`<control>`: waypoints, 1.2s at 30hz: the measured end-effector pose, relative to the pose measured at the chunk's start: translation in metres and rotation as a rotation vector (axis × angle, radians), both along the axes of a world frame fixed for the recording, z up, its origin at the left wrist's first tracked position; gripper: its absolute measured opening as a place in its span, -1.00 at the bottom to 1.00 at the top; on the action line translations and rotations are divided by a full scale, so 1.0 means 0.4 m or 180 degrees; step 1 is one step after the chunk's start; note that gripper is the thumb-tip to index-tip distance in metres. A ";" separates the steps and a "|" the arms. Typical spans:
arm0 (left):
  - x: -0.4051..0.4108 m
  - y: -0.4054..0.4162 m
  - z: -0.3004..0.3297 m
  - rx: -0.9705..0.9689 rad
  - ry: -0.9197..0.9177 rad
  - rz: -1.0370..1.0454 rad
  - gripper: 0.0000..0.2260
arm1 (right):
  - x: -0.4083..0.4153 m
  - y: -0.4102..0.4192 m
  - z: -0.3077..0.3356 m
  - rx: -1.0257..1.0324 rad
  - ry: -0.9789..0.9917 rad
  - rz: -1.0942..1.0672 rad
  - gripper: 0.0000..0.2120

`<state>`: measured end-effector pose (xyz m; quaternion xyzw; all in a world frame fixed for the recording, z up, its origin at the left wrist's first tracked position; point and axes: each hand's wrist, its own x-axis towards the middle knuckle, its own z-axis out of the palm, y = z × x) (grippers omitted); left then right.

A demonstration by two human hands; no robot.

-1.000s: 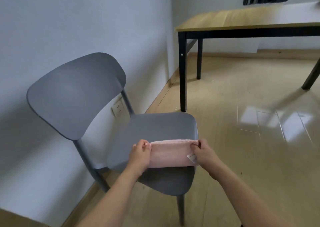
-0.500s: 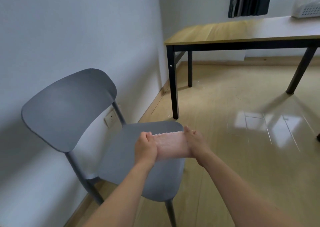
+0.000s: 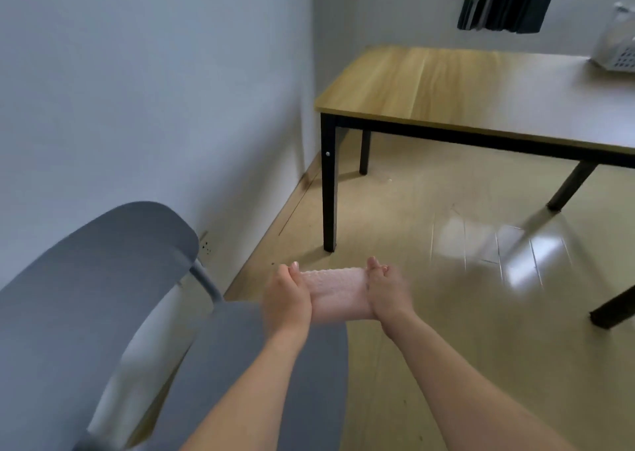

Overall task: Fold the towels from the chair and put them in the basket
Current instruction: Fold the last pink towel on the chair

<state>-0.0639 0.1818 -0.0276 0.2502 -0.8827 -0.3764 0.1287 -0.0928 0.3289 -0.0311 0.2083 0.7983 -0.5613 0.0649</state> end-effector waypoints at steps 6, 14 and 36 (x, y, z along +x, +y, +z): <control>-0.032 0.042 0.525 0.0144 0.0127 -0.0183 -0.67 | 0.003 0.052 0.544 -0.0015 0.0085 -0.0124 -0.57; 0.007 0.225 0.892 0.0437 -0.0077 -0.0288 -0.68 | 0.048 0.239 0.884 0.0038 0.0049 -0.0283 -0.57; -0.460 1.113 1.021 0.1163 0.0166 -0.0563 -0.67 | -0.432 1.179 1.033 0.0265 0.0099 -0.0292 -0.49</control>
